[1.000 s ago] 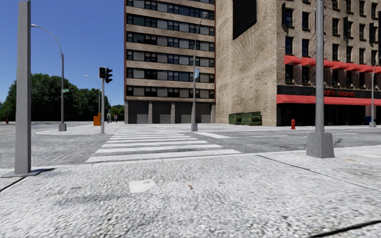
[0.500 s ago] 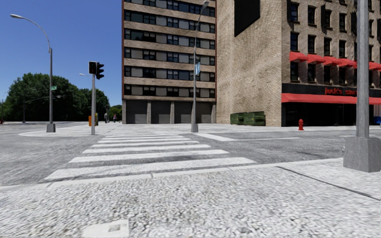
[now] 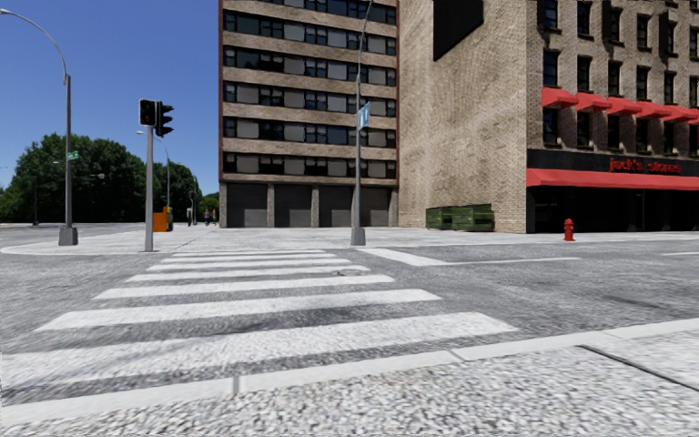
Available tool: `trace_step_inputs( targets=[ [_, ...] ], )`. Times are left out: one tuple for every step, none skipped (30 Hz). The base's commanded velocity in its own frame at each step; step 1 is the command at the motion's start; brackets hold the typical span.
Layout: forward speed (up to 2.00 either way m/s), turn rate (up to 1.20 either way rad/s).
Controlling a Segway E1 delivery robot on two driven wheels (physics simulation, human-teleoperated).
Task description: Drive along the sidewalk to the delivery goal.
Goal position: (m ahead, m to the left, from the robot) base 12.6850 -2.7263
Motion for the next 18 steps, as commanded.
trace_step_inputs(
  targets=[
    [2.0,0.18],
    [2.0,0.41],
    [2.0,0.41],
    [2.0,0.6],
    [2.0,0.7],
    [2.0,0.74],
    [2.0,0.79],
    [2.0,0.84],
    [2.0,0.84],
    [2.0,0.85],
    [2.0,0.85],
    [2.0,0.86],
    [2.0,0.86],
    [2.0,0.86],
    [2.0,0.72],
    [2.0,0.32],
    [2.0,0.26],
    [2.0,0.25]
  ],
)
